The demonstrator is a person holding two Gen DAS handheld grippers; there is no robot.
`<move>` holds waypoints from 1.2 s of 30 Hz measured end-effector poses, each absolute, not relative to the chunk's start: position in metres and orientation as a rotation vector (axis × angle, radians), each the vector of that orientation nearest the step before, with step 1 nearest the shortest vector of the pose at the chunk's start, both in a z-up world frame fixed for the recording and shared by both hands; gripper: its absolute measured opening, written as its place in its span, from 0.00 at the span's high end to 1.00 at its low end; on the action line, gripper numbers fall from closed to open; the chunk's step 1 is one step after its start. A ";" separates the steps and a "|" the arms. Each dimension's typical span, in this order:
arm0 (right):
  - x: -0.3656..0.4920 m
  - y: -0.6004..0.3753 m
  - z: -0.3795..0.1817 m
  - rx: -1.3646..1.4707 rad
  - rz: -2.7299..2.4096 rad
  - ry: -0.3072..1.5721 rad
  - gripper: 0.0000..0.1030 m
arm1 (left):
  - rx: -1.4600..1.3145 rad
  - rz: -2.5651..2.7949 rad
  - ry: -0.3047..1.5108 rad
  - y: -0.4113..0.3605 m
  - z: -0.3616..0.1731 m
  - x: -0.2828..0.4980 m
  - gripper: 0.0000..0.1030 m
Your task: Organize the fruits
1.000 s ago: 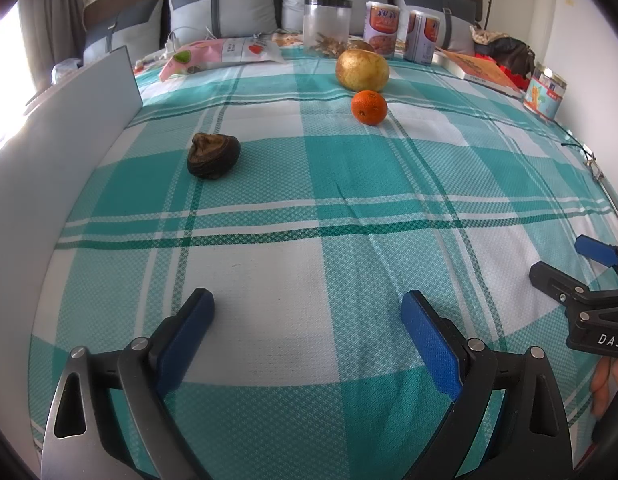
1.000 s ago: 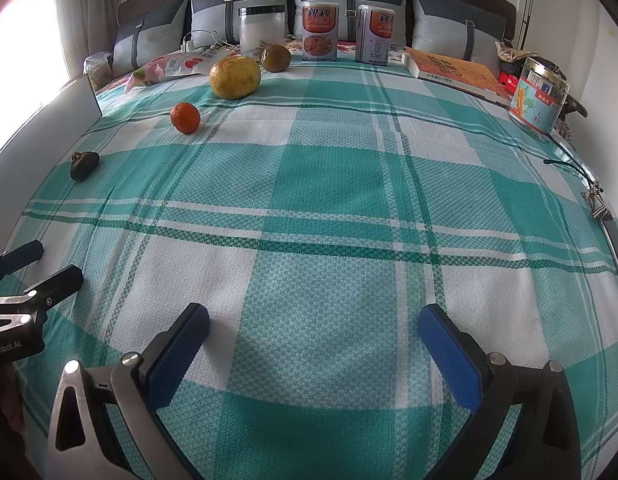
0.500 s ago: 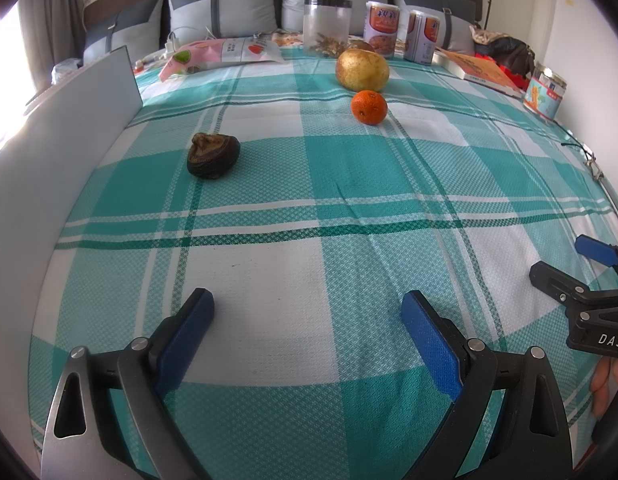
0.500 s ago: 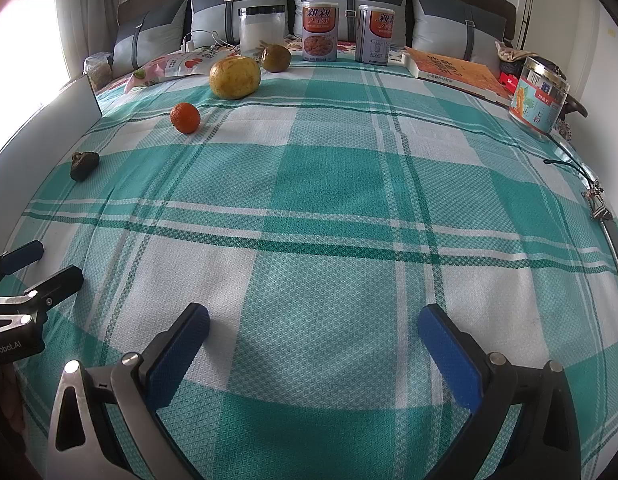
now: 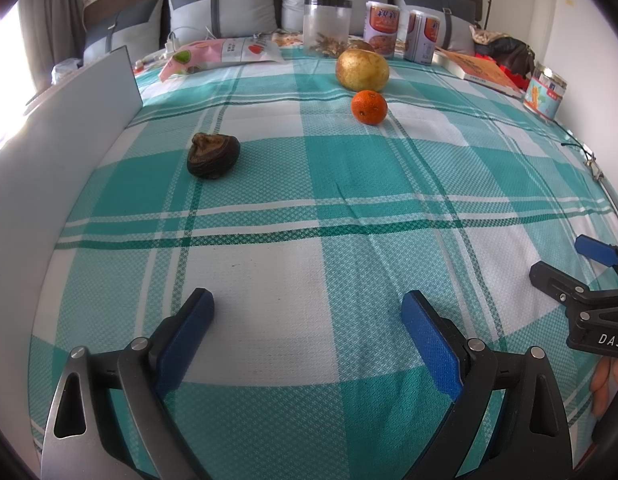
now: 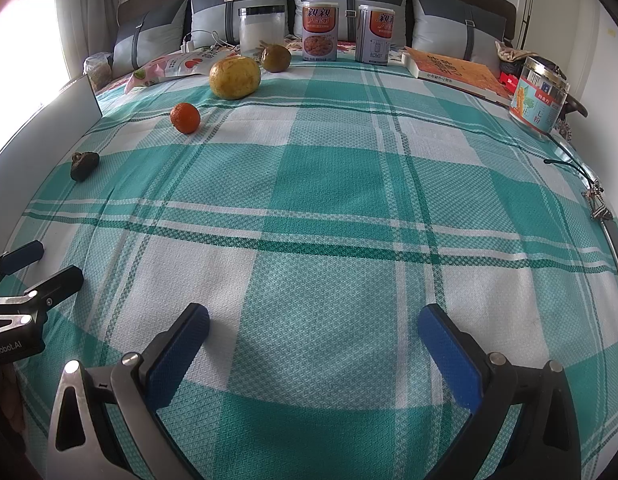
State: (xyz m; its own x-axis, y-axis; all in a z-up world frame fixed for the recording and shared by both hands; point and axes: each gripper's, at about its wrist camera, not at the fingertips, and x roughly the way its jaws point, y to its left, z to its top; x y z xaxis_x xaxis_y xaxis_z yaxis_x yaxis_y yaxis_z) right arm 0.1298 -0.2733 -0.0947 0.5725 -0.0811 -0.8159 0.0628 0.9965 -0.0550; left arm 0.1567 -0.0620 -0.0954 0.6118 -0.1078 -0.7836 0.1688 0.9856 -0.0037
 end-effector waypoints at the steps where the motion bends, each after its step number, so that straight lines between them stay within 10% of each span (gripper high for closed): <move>1: 0.130 -0.273 -0.095 -0.021 -0.084 0.958 0.00 | 0.072 -0.160 0.899 -0.061 -0.095 0.156 0.07; 36: 0.130 -0.273 -0.095 -0.019 -0.084 0.958 0.00 | 0.059 -0.121 0.897 -0.030 -0.076 0.189 0.07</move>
State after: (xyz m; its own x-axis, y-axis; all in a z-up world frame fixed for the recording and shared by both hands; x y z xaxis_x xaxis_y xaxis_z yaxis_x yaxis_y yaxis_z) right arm 0.1298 -0.2732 -0.0947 0.5722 -0.0805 -0.8162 0.0634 0.9965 -0.0538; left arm 0.1892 -0.0297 -0.0762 0.6178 -0.0808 -0.7822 0.1298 0.9915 0.0002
